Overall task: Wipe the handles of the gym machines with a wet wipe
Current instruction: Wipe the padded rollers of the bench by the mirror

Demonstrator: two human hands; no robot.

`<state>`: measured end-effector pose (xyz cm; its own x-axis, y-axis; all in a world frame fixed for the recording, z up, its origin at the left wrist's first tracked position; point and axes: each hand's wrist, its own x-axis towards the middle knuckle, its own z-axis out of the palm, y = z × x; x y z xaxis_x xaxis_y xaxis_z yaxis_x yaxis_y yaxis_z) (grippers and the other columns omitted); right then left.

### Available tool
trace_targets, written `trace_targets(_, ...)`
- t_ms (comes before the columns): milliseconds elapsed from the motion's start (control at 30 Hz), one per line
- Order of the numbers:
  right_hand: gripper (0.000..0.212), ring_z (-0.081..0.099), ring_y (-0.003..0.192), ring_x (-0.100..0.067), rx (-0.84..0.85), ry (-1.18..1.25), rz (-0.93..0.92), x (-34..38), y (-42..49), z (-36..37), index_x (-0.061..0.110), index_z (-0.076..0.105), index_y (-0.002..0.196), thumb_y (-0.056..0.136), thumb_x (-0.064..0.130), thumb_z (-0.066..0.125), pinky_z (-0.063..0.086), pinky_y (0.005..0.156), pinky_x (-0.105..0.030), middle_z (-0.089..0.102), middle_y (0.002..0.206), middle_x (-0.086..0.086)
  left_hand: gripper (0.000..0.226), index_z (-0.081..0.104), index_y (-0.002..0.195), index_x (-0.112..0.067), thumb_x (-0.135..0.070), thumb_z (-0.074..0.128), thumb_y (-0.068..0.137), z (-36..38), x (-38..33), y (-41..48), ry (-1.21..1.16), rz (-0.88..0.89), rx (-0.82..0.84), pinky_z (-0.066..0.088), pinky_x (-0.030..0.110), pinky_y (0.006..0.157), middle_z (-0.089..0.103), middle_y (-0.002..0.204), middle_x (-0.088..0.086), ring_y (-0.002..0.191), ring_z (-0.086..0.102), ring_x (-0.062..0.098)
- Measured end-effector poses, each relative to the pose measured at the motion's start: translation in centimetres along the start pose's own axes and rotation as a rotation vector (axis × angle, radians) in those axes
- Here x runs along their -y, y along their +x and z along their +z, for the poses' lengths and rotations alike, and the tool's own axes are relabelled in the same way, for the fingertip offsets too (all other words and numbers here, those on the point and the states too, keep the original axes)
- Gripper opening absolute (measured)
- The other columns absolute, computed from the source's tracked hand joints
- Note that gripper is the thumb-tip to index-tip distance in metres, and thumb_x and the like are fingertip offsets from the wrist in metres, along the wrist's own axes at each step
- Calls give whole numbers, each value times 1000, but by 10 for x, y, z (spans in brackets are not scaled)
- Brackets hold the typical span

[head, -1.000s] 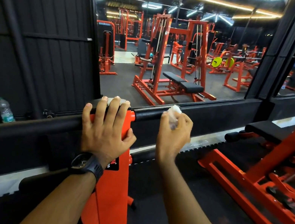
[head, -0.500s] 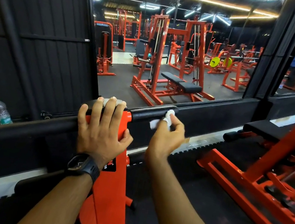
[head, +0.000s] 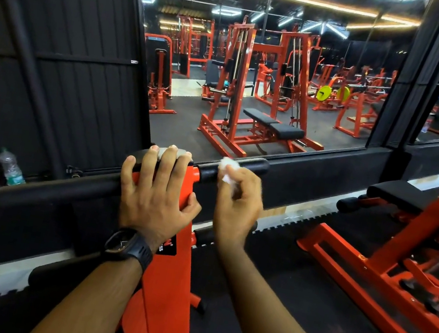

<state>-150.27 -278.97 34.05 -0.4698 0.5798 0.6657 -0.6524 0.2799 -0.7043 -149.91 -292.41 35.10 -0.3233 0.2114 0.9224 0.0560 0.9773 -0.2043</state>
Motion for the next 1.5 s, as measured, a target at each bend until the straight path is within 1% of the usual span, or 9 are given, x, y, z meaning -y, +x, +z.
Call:
trace_targets(100, 29, 55, 105, -20, 308, -329, -414, -14, 9, -11, 11, 72, 111, 90, 10, 52, 49, 91, -33, 62, 112, -4, 68, 49, 141, -17, -47, 55, 79, 1, 0, 0, 2, 6, -6, 23, 55, 112, 51, 143, 5, 134, 42, 31)
trace_targets(167, 31, 54, 106, -19, 275, -452, -373, -16, 19, -18, 12, 72, 111, 91, 15, 49, 50, 91, -40, 61, 114, -5, 68, 50, 140, -17, -47, 55, 79, 1, 0, 0, 2, 2, -9, 23, 54, 112, 51, 142, 5, 133, 42, 31)
trace_targets(300, 25, 44, 118, 7, 546, -533, -533, 3, 20, -22, 29, 65, 121, 99, 35, 55, 37, 101, -17, 51, 121, 22, 69, 49, 141, -17, -47, 54, 79, 1, 0, 0, 5, 4, -13, 22, 54, 113, 51, 142, 5, 134, 42, 30)
trace_targets(500, 49, 50, 117, -28, 602, -786, -502, 5, 59, -16, 13, 63, 123, 79, -4, 73, 50, 96, -39, 56, 124, -9, 68, 53, 139, -16, -45, 56, 78, 2, -1, 1, -16, -3, -38, 25, 55, 112, 53, 140, 5, 133, 41, 29)
trace_targets(600, 49, 50, 117, -28, 872, -800, -707, 19, 65, -5, 13, 63, 126, 80, 2, 75, 45, 100, -38, 57, 125, -9, 68, 53, 139, -16, -45, 56, 78, 2, 0, 0, -22, 3, -37, 25, 55, 112, 54, 141, 5, 133, 41, 30)
trace_targets(733, 34, 53, 117, -24, 890, -991, -481, 25, 110, -7, 20, 67, 123, 91, 7, 65, 44, 103, -36, 59, 124, -6, 68, 52, 140, -17, -44, 55, 79, 2, 1, 0, -28, 9, -36, 25, 54, 113, 53, 141, 5, 133, 43, 30)
trace_targets(900, 32, 54, 115, -20, 1098, -1026, -614, 42, 103, 8, 19, 67, 121, 91, 6, 64, 42, 102, -34, 60, 119, -2, 68, 51, 141, -16, -45, 54, 79, 3, 2, -1, -36, 18, -33, 24, 54, 113, 52, 143, 6, 133, 44, 30)
trace_targets(1200, 24, 56, 115, -20, 1016, -1096, -517, 44, 109, -2, 16, 68, 116, 93, 12, 64, 45, 104, -35, 63, 119, -3, 65, 50, 141, -16, -44, 49, 82, 5, 3, -2, -26, 22, -27, 24, 55, 113, 52, 142, 6, 133, 45, 31)
trace_targets(1500, 35, 47, 119, -28, 667, -1036, -340, 24, 97, -25, 10, 65, 124, 91, -1, 63, 44, 106, -40, 56, 124, -12, 64, 50, 140, -16, -44, 49, 83, 4, 2, -1, -28, 21, -24, 25, 54, 112, 52, 142, 6, 133, 44, 31)
